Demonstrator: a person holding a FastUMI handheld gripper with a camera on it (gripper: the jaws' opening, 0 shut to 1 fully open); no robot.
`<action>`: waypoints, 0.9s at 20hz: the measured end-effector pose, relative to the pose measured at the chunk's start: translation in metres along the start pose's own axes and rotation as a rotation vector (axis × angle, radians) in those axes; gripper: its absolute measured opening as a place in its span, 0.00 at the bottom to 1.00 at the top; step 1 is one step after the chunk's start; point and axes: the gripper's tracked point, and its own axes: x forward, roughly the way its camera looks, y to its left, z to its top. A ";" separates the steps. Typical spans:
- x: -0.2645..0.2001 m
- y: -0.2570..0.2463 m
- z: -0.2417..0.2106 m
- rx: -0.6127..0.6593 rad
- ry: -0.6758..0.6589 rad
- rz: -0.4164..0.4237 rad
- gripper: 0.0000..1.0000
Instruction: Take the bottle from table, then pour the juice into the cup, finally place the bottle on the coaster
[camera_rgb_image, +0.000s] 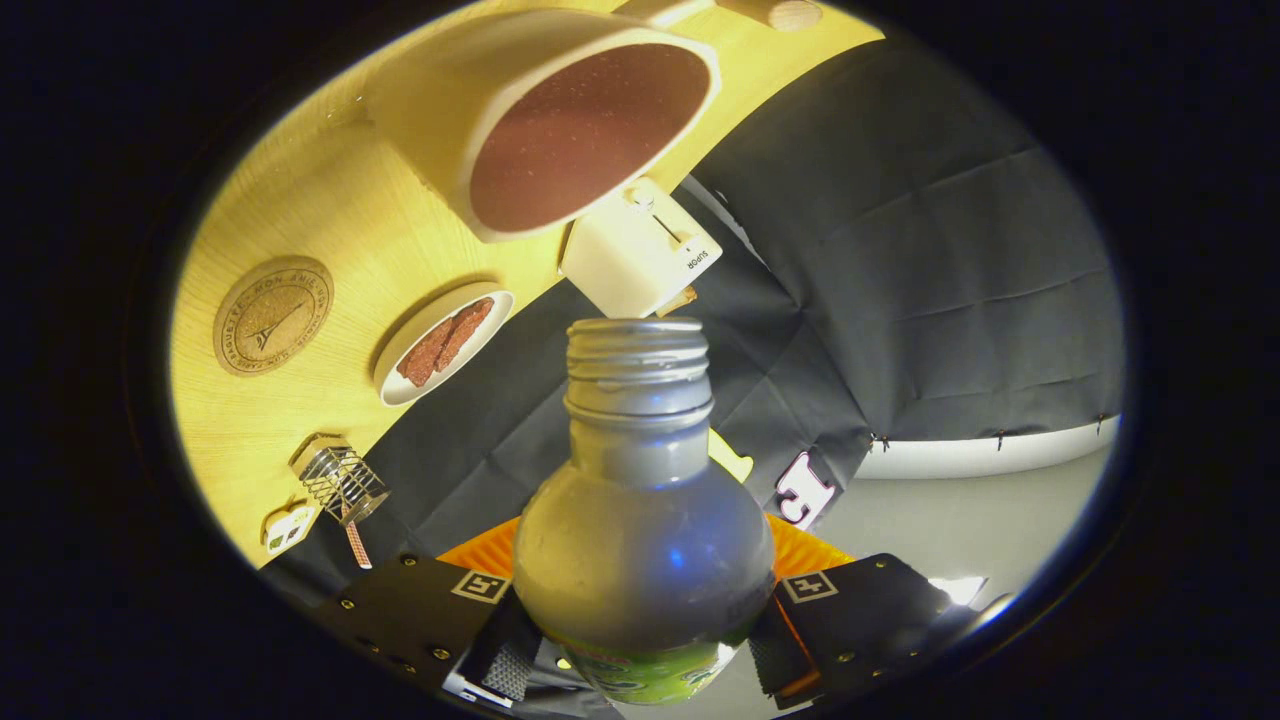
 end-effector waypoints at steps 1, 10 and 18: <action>0.000 0.000 0.000 0.001 0.000 0.000 0.82; -0.001 0.004 0.003 0.017 -0.007 0.006 0.82; -0.010 0.015 0.007 0.091 -0.003 0.049 0.82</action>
